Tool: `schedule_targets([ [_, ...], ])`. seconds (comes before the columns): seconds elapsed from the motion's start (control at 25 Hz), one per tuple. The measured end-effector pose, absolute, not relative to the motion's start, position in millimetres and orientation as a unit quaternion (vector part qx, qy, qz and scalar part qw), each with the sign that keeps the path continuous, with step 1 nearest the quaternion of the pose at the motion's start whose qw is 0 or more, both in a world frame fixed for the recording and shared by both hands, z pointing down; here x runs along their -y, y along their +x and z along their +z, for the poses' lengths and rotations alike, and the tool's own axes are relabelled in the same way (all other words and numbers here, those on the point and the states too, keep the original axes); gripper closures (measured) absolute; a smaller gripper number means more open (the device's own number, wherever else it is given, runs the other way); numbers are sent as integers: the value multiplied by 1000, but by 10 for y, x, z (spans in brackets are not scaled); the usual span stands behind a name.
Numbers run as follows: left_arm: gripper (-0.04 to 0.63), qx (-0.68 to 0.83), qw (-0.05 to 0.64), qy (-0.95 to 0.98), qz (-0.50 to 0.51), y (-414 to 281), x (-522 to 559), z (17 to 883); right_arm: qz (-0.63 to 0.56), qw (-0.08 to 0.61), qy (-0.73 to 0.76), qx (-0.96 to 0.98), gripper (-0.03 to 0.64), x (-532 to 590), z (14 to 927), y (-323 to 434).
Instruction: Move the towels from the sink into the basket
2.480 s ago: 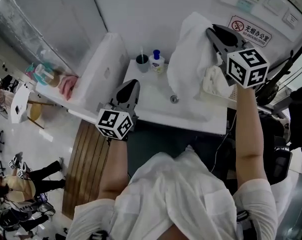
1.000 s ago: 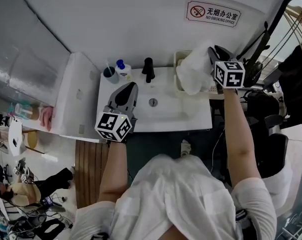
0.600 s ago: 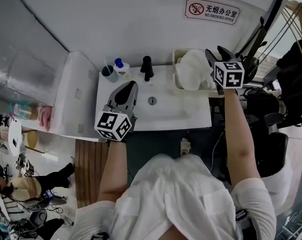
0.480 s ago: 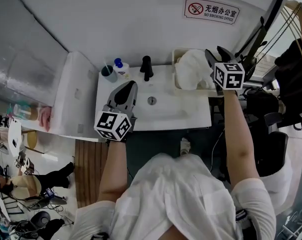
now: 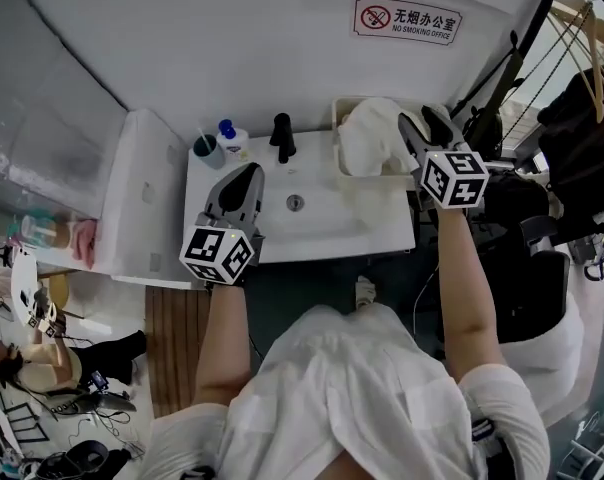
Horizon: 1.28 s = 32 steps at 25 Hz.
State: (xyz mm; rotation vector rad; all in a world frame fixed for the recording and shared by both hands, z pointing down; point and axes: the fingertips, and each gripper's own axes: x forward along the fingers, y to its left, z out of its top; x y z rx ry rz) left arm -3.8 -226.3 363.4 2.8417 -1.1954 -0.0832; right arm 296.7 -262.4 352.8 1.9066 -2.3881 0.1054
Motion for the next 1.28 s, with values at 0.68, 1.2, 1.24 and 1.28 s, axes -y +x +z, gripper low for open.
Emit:
schedule_targets([
  [0.68,574,425,38,904,-32,-664,1846,3817,-1,3,641,768,588,1112,3953,2673],
  [1.2,574,454,34,889,-43,-1101,1552,3785,-17,5,682,731,591,633,3832,2922],
  [1.24,575,455,33,889,-43,-1112,1533,3773,-17,5,682,731,591,620,3826,2921],
  [1.28,575,456,32,888,-44,-1126,1517,3767,-18,5,682,731,591,614,3824,2913],
])
